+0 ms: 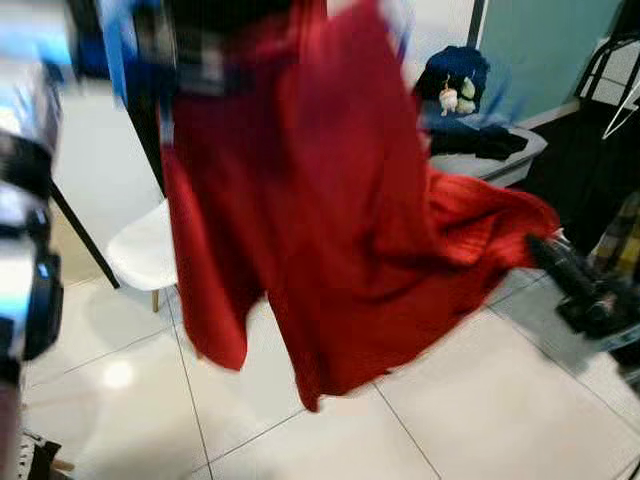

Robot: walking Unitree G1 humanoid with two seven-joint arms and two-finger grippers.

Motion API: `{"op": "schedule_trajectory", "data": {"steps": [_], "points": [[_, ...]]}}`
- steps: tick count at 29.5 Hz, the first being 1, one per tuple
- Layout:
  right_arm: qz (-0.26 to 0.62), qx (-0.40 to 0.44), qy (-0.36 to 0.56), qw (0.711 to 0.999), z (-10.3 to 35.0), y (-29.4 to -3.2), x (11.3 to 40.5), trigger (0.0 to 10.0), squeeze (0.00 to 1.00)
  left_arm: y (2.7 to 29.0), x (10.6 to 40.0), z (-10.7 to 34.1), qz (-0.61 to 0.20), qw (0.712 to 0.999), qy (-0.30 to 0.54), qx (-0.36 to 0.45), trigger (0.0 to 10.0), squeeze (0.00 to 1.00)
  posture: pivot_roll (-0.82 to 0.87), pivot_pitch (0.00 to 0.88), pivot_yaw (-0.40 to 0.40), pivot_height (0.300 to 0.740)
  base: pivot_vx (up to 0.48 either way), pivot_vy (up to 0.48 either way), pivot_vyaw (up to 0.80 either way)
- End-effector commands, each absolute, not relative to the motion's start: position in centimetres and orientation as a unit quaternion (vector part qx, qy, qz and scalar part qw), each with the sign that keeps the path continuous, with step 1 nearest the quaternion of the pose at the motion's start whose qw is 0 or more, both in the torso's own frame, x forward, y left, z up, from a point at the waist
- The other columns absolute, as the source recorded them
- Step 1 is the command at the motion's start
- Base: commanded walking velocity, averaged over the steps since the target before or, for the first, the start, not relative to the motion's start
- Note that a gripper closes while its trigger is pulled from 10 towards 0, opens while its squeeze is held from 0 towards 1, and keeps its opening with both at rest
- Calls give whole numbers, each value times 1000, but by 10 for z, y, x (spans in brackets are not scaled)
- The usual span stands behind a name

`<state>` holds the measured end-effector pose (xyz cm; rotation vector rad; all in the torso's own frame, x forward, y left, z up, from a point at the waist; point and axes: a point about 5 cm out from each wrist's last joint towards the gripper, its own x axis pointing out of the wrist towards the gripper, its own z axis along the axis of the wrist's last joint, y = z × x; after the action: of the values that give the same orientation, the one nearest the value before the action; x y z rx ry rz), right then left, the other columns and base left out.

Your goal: Hang hanger

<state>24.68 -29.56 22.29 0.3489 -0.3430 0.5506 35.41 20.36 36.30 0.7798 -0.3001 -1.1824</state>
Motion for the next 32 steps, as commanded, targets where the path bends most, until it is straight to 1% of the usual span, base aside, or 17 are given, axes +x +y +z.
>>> {"op": "schedule_trajectory", "data": {"steps": [1,2,3,6,11,12,15,16,19,22,24,26,27,28,30,32], "points": [[238,152,-173,944,229,-306,250,0,0,203,349,338,-564,734,-122,357,10000,0,-10,43,67,740,0,0,0],[238,152,-173,944,229,-306,250,0,0,203,349,338,-564,734,-122,357,10000,0,-10,43,67,740,0,0,0],[233,146,-173,946,232,-310,252,0,0,205,348,321,-566,739,-110,350,10000,0,-11,46,64,740,0,0,0],[223,141,-167,950,233,-313,256,0,0,207,347,313,-563,747,-115,335,10000,0,-13,47,52,740,0,0,0],[218,137,-157,953,233,-314,259,0,0,207,342,310,-565,748,-129,323,10000,0,-11,52,43,740,0,0,0],[217,133,-144,956,230,-314,261,0,0,205,339,311,-567,748,-141,314,10000,0,-10,53,36,740,0,0,0],[234,127,-113,957,222,-309,264,0,0,202,334,314,-561,753,-163,302,10000,0,-10,54,31,740,0,0,0],[279,116,-82,950,215,-296,260,0,0,200,331,318,-544,761,-187,299,10000,0,-8,53,26,740,0,0,0],[294,110,-67,947,211,-290,259,0,0,200,328,320,-535,766,-201,294,10000,0,-10,52,24,740,0,0,0],[282,113,-65,950,209,-293,262,0,0,199,325,323,-535,768,-210,283,10000,0,-10,51,22,740,0,0,0],[244,109,-58,962,208,-302,267,0,0,197,322,328,-542,766,-218,267,10000,0,-11,54,18,740,0,0,0],[244,109,-58,962,208,-302,267,0,0,197,322,328,-542,766,-218,267,10000,0,-11,54,18,740,0,0,0],[213,109,-63,969,211,-311,271,0,0,196,318,329,-553,760,-214,268,10000,0,-11,54,19,740,0,0,0],[202,111,-68,971,213,-314,272,0,0,196,316,328,-557,755,-206,277,10000,0,-10,56,21,740,0,0,0],[196,111,-71,972,214,-316,272,0,0,196,315,326,-560,753,-200,283,10000,0,-10,56,21,740,0,0,0],[155,115,-69,979,213,-328,274,0,0,199,313,318,-557,752,-180,302,10000,0,-12,58,23,740,0,0,0]]}}
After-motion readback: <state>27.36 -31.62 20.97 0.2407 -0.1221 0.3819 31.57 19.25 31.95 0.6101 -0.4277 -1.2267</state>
